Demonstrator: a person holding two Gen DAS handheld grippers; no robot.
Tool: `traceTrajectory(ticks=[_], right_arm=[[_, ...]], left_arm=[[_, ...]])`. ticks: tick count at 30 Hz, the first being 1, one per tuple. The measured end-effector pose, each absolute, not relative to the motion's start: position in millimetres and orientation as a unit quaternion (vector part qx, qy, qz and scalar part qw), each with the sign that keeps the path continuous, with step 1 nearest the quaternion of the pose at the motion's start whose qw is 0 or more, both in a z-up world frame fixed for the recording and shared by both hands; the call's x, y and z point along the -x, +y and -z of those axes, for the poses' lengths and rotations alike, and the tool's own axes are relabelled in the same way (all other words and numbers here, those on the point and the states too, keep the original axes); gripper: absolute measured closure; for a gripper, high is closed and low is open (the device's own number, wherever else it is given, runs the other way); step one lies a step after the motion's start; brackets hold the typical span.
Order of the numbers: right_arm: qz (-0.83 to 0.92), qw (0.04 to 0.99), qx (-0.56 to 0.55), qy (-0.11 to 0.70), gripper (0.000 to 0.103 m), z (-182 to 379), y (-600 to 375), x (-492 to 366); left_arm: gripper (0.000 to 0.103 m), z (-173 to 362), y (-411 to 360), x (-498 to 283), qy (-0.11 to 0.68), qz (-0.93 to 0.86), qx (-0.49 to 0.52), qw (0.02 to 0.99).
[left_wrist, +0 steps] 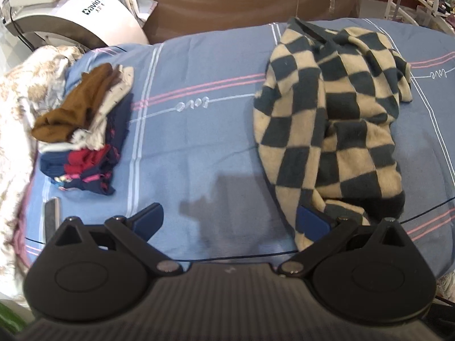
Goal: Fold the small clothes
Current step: 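Grasp the sweater's ribbed hem with the left gripper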
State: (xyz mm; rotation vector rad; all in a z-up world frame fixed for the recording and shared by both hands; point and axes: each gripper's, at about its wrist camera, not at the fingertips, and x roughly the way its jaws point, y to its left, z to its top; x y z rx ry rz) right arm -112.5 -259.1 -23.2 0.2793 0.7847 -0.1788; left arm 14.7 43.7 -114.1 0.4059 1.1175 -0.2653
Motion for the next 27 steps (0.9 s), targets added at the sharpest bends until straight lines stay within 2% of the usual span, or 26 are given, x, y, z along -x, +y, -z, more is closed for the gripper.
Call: traceTrajectory(ticks=[3,10,13,14,16,17,18,19,21,23,25,26,27], right_arm=[[0.065,0.899,-0.141,0.410,0.000,48,-261,114],[0.022,0.892,-0.115,0.436,0.000,78,-257,121],[0.017,0.886,-0.138,0.442,0.000,85,-264,125],[0.019,0.883,-0.144,0.446,0.000,87,-266,125],[0.023,0.877,-0.150,0.455,0.000,93,-268,129],[0.025,0.875,-0.152,0.460,0.000,94,-268,129],[0.028,0.872,-0.152,0.464,0.000,94,-269,130],[0.032,0.871,-0.150,0.467,0.000,96,-268,131],[0.042,0.868,-0.147,0.472,0.000,96,-268,133],[0.055,0.868,-0.145,0.471,0.000,94,-267,135],[0.073,0.867,-0.144,0.472,0.000,94,-267,133],[0.082,0.865,-0.147,0.473,0.000,94,-266,132],[0.090,0.864,-0.152,0.472,0.000,95,-266,130]], left_arm=[[0.002,141,29,-6,0.513,0.151,-0.196,0.822],[0.004,201,-33,-4,0.459,0.091,-0.336,0.817],[0.006,218,-39,-8,0.451,0.079,-0.354,0.815],[0.012,224,-42,-9,0.446,0.090,-0.356,0.816],[0.033,237,-45,-14,0.446,0.103,-0.360,0.813],[0.060,245,-47,-21,0.470,0.105,-0.351,0.803],[0.092,249,-45,-29,0.499,0.110,-0.322,0.797],[0.099,249,-40,-37,0.527,0.114,-0.275,0.796],[0.100,239,-18,-50,0.562,0.132,-0.142,0.804],[0.100,223,8,-53,0.543,0.170,-0.027,0.822],[0.094,213,30,-55,0.522,0.200,0.050,0.828],[0.078,209,35,-57,0.524,0.195,0.051,0.828],[0.048,208,35,-59,0.528,0.188,0.030,0.827]])
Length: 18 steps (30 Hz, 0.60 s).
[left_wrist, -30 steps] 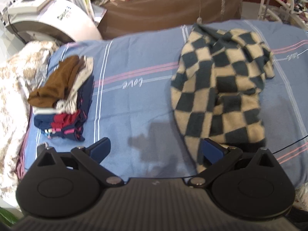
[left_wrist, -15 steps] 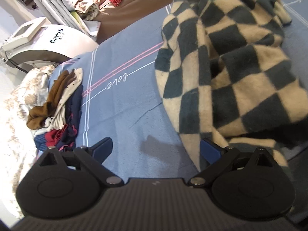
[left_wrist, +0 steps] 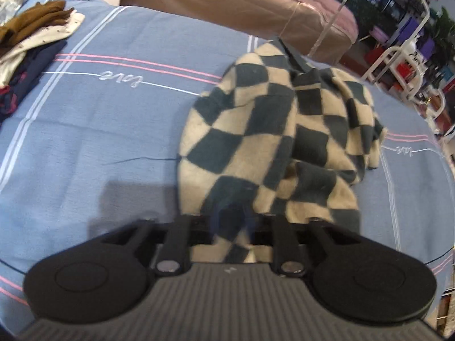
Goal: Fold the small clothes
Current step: 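Grasp the sweater's ribbed hem with the left gripper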
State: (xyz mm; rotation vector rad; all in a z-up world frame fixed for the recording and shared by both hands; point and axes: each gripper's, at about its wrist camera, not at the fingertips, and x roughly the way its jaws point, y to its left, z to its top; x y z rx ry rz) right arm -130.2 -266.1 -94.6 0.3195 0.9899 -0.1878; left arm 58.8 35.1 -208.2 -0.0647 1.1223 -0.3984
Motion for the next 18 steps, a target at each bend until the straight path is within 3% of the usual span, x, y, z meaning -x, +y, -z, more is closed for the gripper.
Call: traceTrajectory(ticks=[1,3,7,10,11,12,14,18], right_arm=[[0.094,0.863,-0.158,0.471,0.000,95,-265,129],[0.099,0.858,-0.163,0.477,0.000,97,-261,123],[0.106,0.848,-0.173,0.490,0.000,99,-251,118],[0.118,0.850,-0.169,0.485,0.000,96,-246,118],[0.121,0.850,-0.168,0.485,0.000,96,-246,117],[0.124,0.849,-0.168,0.486,0.000,97,-244,116],[0.124,0.847,-0.173,0.487,0.000,100,-243,115],[0.109,0.844,-0.187,0.491,0.000,113,-239,105]], left_arm=[[0.041,207,33,-58,0.522,0.185,0.000,0.832],[0.039,207,25,-55,0.502,0.202,-0.047,0.840],[0.038,211,8,-54,0.534,0.232,-0.038,0.812],[0.041,223,-2,-42,0.539,0.244,-0.090,0.801],[0.057,229,-2,-42,0.542,0.250,-0.093,0.797],[0.082,235,0,-45,0.548,0.249,-0.091,0.794],[0.089,242,8,-57,0.562,0.239,-0.075,0.788],[0.091,219,41,-96,0.526,0.203,-0.071,0.823]])
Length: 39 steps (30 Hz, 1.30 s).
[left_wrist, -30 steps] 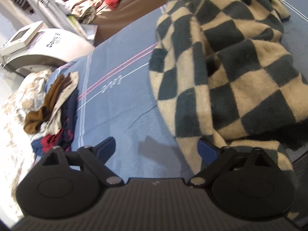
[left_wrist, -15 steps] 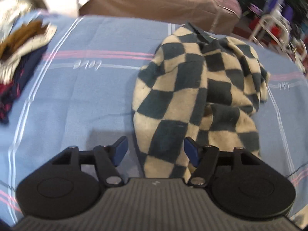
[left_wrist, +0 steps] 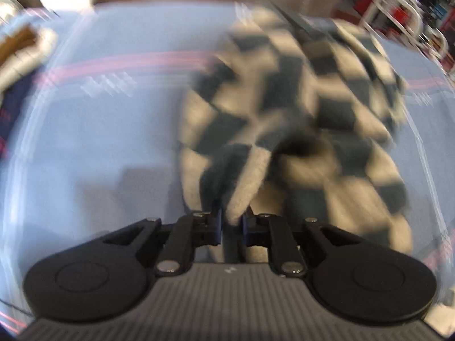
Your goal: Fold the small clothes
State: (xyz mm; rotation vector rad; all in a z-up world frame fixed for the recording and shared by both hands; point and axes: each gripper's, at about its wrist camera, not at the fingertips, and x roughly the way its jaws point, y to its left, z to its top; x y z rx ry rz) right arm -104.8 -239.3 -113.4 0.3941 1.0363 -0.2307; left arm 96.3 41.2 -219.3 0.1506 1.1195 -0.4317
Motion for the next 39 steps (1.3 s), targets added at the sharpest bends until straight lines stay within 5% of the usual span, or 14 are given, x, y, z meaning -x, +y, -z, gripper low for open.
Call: traceTrajectory(ticks=[13,15,16,25,28,29,30,38,39], right_arm=[[-0.014,0.836,-0.073,0.544,0.000,174,-172,51],[-0.016,0.825,-0.064,0.562,0.000,186,-164,42],[-0.014,0.821,-0.059,0.568,0.000,192,-161,39],[-0.017,0.798,-0.061,0.599,0.000,223,-155,27],[-0.028,0.797,-0.095,0.595,0.029,223,-158,18],[-0.026,0.799,-0.115,0.589,0.050,215,-161,13],[-0.025,0.804,-0.141,0.578,0.053,205,-166,8],[-0.138,0.831,-0.330,0.427,0.052,79,-171,-31],[-0.152,0.831,-0.346,0.407,0.024,70,-172,-33]], left_arm=[[0.085,121,137,-292,0.349,-0.013,-0.143,0.926],[0.024,118,136,-292,0.347,-0.055,-0.164,0.922],[0.015,118,134,-284,0.357,-0.042,-0.147,0.922],[0.014,200,89,-122,0.540,0.197,-0.063,0.816],[0.016,231,81,-83,0.594,0.212,-0.041,0.775],[0.018,237,79,-74,0.607,0.219,-0.031,0.763],[0.018,240,75,-67,0.610,0.227,-0.025,0.759],[0.016,232,71,-67,0.590,0.233,-0.006,0.773],[0.016,231,71,-69,0.586,0.230,-0.001,0.777]])
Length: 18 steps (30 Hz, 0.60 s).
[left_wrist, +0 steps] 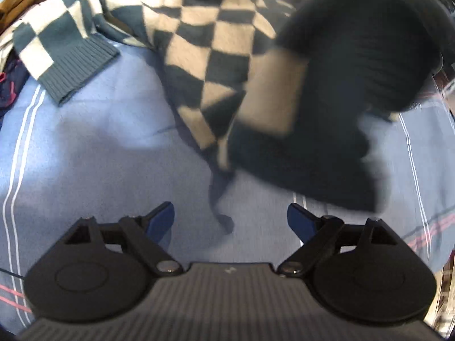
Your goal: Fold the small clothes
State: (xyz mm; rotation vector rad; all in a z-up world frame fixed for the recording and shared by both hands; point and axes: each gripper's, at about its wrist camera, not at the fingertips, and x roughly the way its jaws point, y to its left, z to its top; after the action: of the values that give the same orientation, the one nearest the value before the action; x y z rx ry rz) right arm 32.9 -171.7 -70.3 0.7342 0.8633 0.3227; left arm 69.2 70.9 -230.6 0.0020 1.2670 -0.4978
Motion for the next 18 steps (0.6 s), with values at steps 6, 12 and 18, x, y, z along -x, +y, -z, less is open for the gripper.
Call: traceTrajectory(ticks=[6,12,18], right_arm=[[-0.034,0.849,-0.240,0.470,0.000,104,-184,-24],[0.014,0.817,-0.221,0.532,0.000,157,-213,27],[-0.083,0.873,-0.075,0.475,0.000,148,-136,17]], left_arm=[[0.015,237,57,-93,0.561,0.207,0.001,0.801],[0.069,244,41,-123,0.553,0.214,-0.045,0.804],[0.090,204,61,-120,0.526,0.246,-0.031,0.813]])
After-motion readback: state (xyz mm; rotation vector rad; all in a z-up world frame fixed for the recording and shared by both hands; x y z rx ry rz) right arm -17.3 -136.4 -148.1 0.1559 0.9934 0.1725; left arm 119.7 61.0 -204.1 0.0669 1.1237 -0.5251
